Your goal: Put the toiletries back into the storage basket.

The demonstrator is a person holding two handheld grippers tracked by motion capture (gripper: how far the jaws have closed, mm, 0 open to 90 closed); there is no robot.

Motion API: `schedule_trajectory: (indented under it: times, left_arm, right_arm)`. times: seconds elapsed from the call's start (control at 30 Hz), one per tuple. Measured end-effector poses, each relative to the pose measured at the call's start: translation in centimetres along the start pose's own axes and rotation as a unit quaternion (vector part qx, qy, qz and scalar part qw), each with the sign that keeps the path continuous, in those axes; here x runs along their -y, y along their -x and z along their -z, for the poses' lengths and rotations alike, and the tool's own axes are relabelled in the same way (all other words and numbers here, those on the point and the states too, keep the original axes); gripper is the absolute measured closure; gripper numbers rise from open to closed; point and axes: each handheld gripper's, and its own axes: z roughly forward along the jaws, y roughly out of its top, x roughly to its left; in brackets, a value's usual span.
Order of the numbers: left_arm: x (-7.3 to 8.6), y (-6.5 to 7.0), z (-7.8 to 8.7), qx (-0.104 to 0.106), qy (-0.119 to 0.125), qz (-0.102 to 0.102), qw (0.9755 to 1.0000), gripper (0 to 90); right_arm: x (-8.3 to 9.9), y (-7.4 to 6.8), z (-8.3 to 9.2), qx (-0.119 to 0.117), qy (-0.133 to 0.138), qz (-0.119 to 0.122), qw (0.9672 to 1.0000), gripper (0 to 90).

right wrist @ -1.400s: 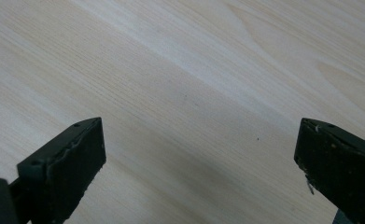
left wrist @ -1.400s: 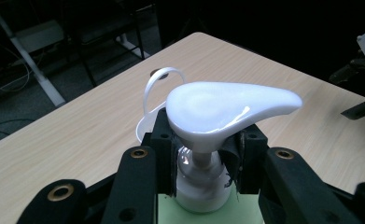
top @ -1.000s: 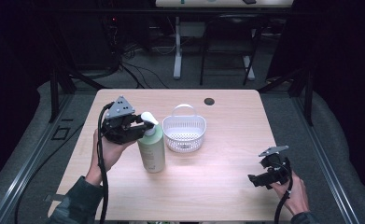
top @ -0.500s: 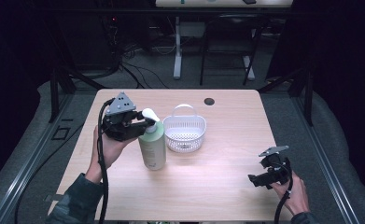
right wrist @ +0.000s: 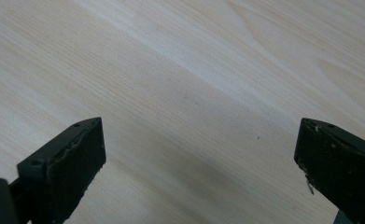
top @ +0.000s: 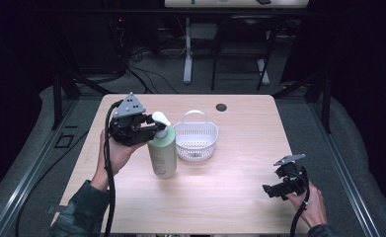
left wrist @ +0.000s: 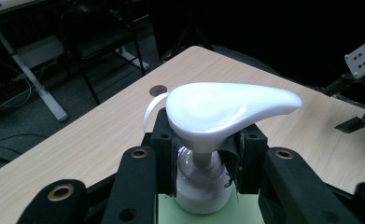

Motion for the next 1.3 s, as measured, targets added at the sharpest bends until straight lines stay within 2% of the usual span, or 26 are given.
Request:
schedule_trajectory:
  times: [1.3]
  left_arm:
    - [-3.4, -0.6, 0.8, -0.006, 0.013, -0.014, 0.9998, 67.2]
  right_arm:
    - [0.0, 0.1, 0.0, 0.001, 0.0, -0.002, 1.0, 1.4]
